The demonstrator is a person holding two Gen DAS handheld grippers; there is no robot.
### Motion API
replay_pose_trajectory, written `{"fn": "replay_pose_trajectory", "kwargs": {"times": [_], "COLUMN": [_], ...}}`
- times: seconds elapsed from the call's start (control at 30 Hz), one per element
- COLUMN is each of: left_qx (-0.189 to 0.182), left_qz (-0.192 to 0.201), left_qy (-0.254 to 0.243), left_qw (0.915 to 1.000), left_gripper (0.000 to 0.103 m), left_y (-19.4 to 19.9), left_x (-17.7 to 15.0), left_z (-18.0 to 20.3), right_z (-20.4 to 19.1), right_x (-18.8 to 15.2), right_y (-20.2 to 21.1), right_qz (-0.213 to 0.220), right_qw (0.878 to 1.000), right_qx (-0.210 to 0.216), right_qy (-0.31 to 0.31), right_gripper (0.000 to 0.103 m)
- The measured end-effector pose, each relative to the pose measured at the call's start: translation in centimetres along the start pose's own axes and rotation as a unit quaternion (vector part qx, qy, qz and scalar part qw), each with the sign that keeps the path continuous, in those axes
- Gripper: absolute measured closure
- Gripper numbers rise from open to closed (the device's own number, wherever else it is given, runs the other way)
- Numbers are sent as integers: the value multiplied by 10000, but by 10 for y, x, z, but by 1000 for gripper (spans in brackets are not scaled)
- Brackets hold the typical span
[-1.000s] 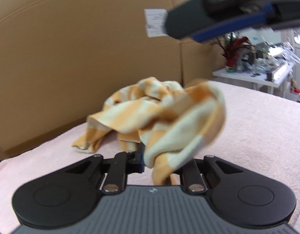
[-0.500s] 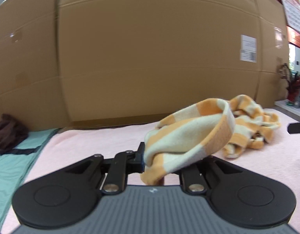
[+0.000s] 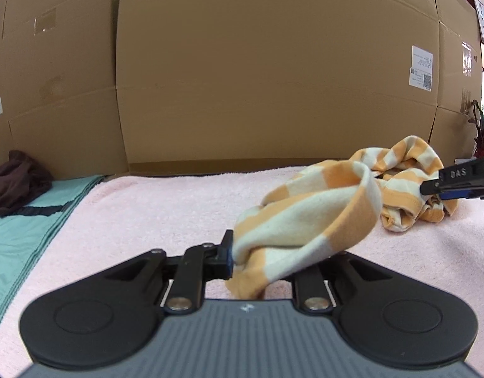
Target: Fold clothes
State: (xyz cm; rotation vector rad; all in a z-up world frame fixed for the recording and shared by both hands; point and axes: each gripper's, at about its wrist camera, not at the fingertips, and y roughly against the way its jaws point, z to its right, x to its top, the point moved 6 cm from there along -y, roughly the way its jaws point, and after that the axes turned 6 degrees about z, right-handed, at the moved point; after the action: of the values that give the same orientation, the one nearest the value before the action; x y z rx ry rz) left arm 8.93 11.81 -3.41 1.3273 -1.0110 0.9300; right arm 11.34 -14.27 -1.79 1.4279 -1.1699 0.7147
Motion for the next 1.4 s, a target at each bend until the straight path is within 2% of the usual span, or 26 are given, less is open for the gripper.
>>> {"fn": "replay_pose_trajectory", "kwargs": {"times": [0.07,0.1,0.13,0.27,0.47,0.77,0.8,0.9,0.97,1.07,1.13,1.2,1.27,1.3,1.33,1.37,1.4], "left_qx": [-26,-47,-57,-150,-138,-43,-19,57,89,133,151,159,152,148,145,139,130], "left_qz": [-44,-13,34,37,122,129,138,169,177,144,144,133,109,103,99,102,98], "left_qy": [80,127,172,205,32,160,177,200,180,100,81,72,92,110,128,145,158], "left_qw": [10000,9999,9998,9997,9998,9998,9997,9996,9996,9998,9997,9998,9998,9998,9998,9997,9997], "left_gripper": [85,85,84,84,83,83,83,83,83,83,83,82,79,79,79,79,79], "left_y": [-2,-2,-2,-5,-2,-3,-2,-1,-1,-2,-2,-2,-3,-3,-4,-3,-4], "left_x": [-3,-2,-1,-1,-1,1,1,2,2,1,1,0,0,0,0,0,0], "left_z": [-2,-3,-5,-4,2,-3,-4,-5,-4,-2,-2,-1,-2,-3,-3,-4,-4], "right_z": [0,0,-1,-1,19,78,86,107,111,94,82,70,60,59,57,49,41], "right_x": [0,0,0,0,2,15,16,21,25,19,15,12,9,7,4,0,-3], "right_y": [-5,-7,-10,-19,8,50,56,71,74,60,51,38,21,11,3,10,17], "right_qz": [39,58,77,156,436,815,863,1005,937,735,599,463,369,193,32,33,34], "right_qw": [9999,9999,9998,9991,9976,9902,9888,9839,9853,9915,9946,9955,9943,9928,9910,9929,9941], "right_qx": [6,9,12,23,-220,-996,-1092,-1374,-1360,-1050,-842,-815,-931,-1074,-1185,-938,-689], "right_qy": [-95,-143,-190,-382,-485,-540,-541,-542,-441,-237,-100,106,375,497,618,727,835], "right_gripper": [70,89,97,97,98,99,102,102,102,89,55,35,33,34,56,82,94]}}
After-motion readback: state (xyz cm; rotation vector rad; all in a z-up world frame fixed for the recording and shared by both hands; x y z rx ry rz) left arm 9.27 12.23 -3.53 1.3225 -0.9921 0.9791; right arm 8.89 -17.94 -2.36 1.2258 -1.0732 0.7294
